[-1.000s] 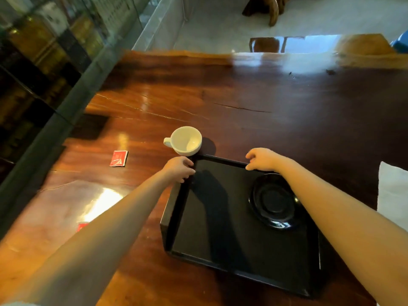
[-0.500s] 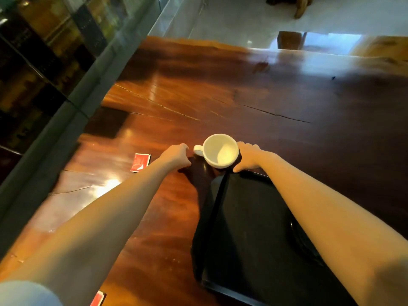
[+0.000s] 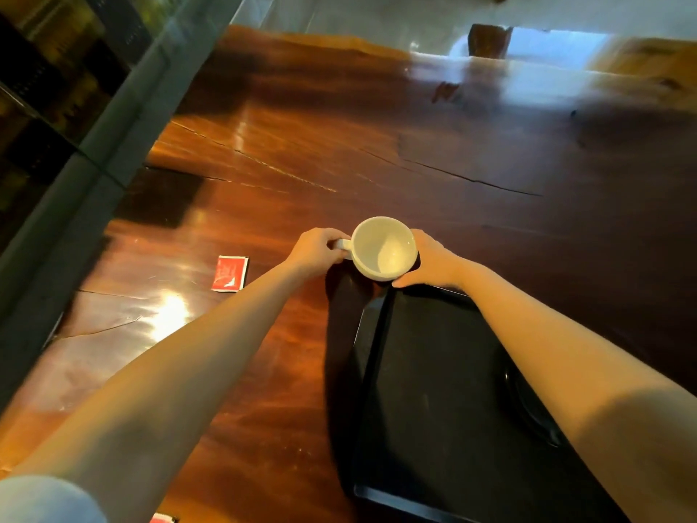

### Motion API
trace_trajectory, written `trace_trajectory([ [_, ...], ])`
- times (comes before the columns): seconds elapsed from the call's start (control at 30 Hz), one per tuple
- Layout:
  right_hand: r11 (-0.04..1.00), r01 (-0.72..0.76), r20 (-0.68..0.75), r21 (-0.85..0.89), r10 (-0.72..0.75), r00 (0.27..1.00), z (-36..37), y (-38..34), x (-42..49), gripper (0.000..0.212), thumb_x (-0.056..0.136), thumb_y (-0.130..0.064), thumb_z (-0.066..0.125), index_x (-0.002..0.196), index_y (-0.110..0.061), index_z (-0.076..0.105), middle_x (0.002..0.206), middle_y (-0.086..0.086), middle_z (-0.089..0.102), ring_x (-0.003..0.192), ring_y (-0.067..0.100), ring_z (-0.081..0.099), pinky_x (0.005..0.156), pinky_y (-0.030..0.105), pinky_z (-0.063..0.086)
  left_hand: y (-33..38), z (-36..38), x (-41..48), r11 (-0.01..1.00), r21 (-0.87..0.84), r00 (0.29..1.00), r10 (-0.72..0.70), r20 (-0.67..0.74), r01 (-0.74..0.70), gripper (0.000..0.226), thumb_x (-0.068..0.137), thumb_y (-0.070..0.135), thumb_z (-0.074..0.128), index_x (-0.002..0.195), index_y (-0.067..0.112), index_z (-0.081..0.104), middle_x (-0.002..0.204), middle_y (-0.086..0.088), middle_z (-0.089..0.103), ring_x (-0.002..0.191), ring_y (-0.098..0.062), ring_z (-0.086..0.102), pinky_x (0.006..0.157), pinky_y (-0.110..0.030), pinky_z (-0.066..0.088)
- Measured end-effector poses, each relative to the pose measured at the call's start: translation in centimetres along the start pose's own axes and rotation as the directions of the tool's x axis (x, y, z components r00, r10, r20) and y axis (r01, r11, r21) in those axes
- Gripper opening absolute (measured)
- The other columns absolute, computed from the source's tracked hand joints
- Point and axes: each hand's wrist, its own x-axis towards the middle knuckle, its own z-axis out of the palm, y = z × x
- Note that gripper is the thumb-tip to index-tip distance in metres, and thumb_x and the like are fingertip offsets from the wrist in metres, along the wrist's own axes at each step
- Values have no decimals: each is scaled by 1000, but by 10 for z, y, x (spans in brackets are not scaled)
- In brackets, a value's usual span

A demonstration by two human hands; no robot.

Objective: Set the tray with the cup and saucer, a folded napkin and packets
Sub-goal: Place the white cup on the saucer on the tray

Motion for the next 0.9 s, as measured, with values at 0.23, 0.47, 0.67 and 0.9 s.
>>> trace_trajectory([
  [0.23, 993, 73, -68, 92, -67, 995, -31, -9, -43, 86, 69, -7, 79, 137, -19, 28, 139, 1, 32, 122, 12, 32, 105, 32, 30, 51, -2, -11, 997, -21, 995, 78, -58, -80, 22, 83, 11, 65, 104, 12, 70, 101, -3, 68, 85, -12, 54, 71, -24, 36],
  [0.47, 973, 124, -219, 193, -81, 972, -71, 1, -119, 91, 71, -3, 77, 139, -24, 20, 143, 1, 23, 124, 13, 30, 103, 33, 33, 125, 16, -31, 982, -100, 985, 154, -80, -162, 22, 85, 9, 63, 107, 12, 69, 94, -1, 67, 82, -14, 57, 60, -17, 43],
  [0.67, 938, 163, -321, 306, -59, 945, -91, 42, -199, 89, 72, -2, 76, 132, -37, 21, 135, -8, 29, 120, 7, 38, 85, 14, 40, 182, 57, -62, 937, -299, 983, 185, -13, -180, 22, 82, 9, 68, 103, 16, 70, 96, -3, 70, 91, -19, 65, 81, -34, 55],
  [0.9, 876, 159, -331, 456, 1, 944, -82, 104, -266, 94, 69, -8, 80, 131, -46, 22, 132, -20, 34, 120, -1, 42, 85, 12, 45, 215, 121, -98, 944, -266, 978, 209, 21, -196, 21, 82, 6, 64, 99, 18, 70, 97, -2, 70, 91, -18, 64, 84, -36, 54],
])
